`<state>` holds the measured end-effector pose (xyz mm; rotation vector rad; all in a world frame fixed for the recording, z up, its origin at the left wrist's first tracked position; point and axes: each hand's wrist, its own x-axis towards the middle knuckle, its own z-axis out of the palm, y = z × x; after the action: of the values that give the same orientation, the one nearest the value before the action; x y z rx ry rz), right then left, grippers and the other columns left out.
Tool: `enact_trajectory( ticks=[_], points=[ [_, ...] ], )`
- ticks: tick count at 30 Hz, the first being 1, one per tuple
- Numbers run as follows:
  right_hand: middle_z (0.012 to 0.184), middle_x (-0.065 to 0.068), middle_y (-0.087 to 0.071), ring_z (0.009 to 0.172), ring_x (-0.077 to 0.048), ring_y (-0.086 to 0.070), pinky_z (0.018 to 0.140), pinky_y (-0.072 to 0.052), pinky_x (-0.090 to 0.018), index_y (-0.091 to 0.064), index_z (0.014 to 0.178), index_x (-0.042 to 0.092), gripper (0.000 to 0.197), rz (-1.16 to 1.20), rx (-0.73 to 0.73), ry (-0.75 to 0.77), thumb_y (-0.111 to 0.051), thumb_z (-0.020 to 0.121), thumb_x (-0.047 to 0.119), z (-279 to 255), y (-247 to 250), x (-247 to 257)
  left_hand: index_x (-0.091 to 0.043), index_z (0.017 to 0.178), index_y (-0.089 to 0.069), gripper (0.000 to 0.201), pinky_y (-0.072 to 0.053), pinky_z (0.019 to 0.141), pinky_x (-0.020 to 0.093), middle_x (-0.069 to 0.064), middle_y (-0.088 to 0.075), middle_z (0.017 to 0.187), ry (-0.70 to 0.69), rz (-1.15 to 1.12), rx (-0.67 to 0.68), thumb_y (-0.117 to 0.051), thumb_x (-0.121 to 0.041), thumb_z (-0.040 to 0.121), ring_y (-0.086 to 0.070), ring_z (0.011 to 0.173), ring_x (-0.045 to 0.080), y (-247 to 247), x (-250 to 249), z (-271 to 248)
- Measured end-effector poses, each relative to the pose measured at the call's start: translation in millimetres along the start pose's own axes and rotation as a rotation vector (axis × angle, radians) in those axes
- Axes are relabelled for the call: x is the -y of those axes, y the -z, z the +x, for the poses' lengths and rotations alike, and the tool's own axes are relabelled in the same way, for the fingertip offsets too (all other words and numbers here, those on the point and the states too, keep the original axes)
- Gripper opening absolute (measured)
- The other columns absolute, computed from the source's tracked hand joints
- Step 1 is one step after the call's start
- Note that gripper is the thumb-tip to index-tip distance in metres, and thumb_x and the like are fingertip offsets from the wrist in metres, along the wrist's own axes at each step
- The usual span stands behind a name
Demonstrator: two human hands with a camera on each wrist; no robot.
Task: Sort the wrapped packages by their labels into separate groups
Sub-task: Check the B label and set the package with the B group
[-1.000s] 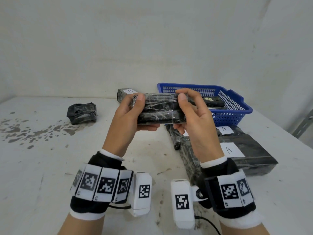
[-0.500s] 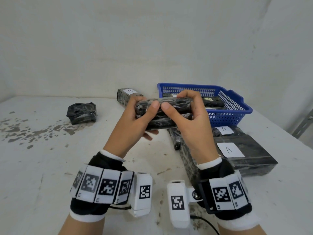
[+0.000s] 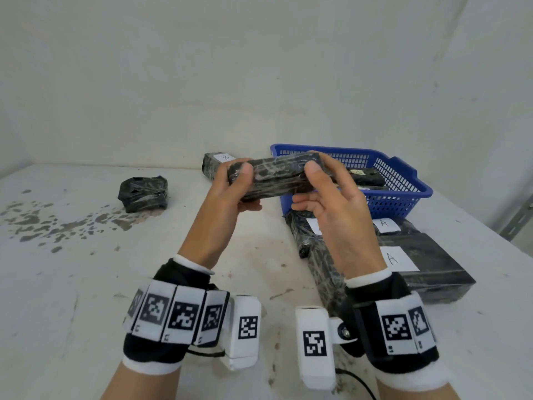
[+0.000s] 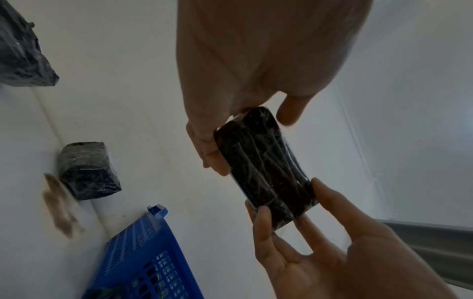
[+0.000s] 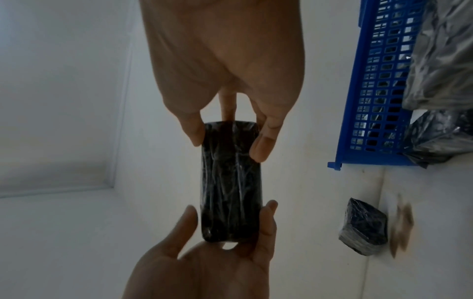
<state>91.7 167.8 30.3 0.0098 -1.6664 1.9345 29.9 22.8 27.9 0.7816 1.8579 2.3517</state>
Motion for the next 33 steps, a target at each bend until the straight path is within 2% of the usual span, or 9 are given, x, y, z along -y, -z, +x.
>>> enact_trajectory(
  ticks=[4,8,13,16,19,22,26,30,33],
  points=[
    [0.083,0.006,-0.071,0.075,-0.022,-0.065,0.076,-0.058,-0.035,-0.065,0.107,0.025,0.014,0.029,-0.001,-0.023,-0.064,0.093,0.025,0.5,0.3,0.9,-0.014,0.112,-0.055,0.039,-0.051,0.074,0.029,0.005,-0.061,0.106,0.020,0.031,-0.016,-0.046,-0.042,0.086,-0.058,0.087,0.018,0.4,-1.5,0.1],
    [0.077,0.006,-0.068,0.070,-0.022,-0.062,0.067,-0.057,-0.033,-0.065,0.099,0.023,0.004,-0.034,-0.018,-0.030,-0.064,0.095,0.024,-0.2,0.7,0.8,-0.013,0.113,-0.055,0.025,-0.053,0.078,0.033,0.005,-0.062,0.108,0.027,0.086,-0.044,-0.046,-0.033,0.101,-0.059,0.092,0.018,-0.3,-2.7,-1.7],
    [0.067,0.012,-0.067,0.062,-0.012,-0.058,0.061,-0.055,-0.029,-0.064,0.100,0.023,0.010,-0.133,-0.044,0.004,-0.068,0.093,0.029,-1.2,-0.5,-2.5,-0.019,0.109,-0.054,0.020,-0.054,0.081,0.034,0.009,-0.064,0.112,0.017,0.159,-0.040,-0.050,-0.035,0.098,-0.060,0.094,0.018,-1.3,-3.4,-4.9],
    [0.071,0.013,-0.067,0.066,-0.011,-0.058,0.064,-0.055,-0.030,-0.067,0.100,0.026,0.013,-0.175,-0.033,0.033,-0.071,0.089,0.032,-1.9,-1.1,-5.2,-0.023,0.106,-0.052,0.018,-0.053,0.079,0.032,0.008,-0.065,0.110,0.005,0.215,-0.025,-0.051,-0.038,0.096,-0.061,0.091,0.019,-3.2,-5.1,-7.6],
    [0.075,0.015,-0.069,0.067,-0.007,-0.059,0.066,-0.054,-0.029,-0.066,0.099,0.029,0.016,-0.199,-0.009,0.052,-0.073,0.085,0.034,-2.9,-1.7,-6.1,-0.022,0.111,-0.051,0.027,-0.054,0.070,0.032,0.007,-0.067,0.106,0.014,0.247,-0.011,-0.051,-0.042,0.093,-0.065,0.083,0.019,-4.5,-7.0,-9.7],
    [0.081,0.014,-0.071,0.067,0.000,-0.062,0.066,-0.052,-0.021,-0.064,0.099,0.028,0.020,-0.211,0.018,0.078,-0.076,0.083,0.031,-3.6,-1.9,-7.3,-0.020,0.117,-0.051,0.040,-0.050,0.059,0.030,0.007,-0.068,0.104,-0.003,0.260,-0.006,-0.054,-0.047,0.088,-0.065,0.075,0.016,-4.1,-8.2,-10.9],
    [0.087,0.013,-0.069,0.065,0.003,-0.060,0.060,-0.045,-0.012,-0.063,0.109,0.022,0.029,-0.194,0.047,0.089,-0.076,0.084,0.028,-4.9,-2.6,-6.9,-0.013,0.131,-0.048,0.061,-0.052,0.063,0.024,0.014,-0.066,0.113,0.017,0.182,-0.035,-0.061,-0.044,0.081,-0.065,0.084,0.018,-2.6,-8.3,-9.3],
    [0.084,0.019,-0.070,0.059,0.003,-0.059,0.059,-0.046,-0.012,-0.060,0.127,0.016,0.044,-0.091,0.074,0.026,-0.074,0.086,0.015,-6.7,-1.6,-1.8,-0.020,0.138,-0.048,0.052,-0.048,0.072,0.006,-0.004,-0.061,0.119,0.004,0.172,-0.048,-0.065,-0.024,0.089,-0.064,0.096,-0.002,1.4,-10.1,-9.7],
    [0.110,0.020,-0.069,0.074,-0.004,-0.063,0.066,-0.049,-0.021,-0.055,0.138,0.027,0.057,-0.065,0.043,-0.002,-0.073,0.084,0.027,-4.8,-0.8,-1.4,-0.023,0.141,-0.044,0.060,-0.049,0.080,0.006,-0.018,-0.056,0.115,-0.001,0.172,-0.032,-0.068,-0.018,0.087,-0.062,0.105,0.001,2.7,-11.9,-11.0]
  ],
)
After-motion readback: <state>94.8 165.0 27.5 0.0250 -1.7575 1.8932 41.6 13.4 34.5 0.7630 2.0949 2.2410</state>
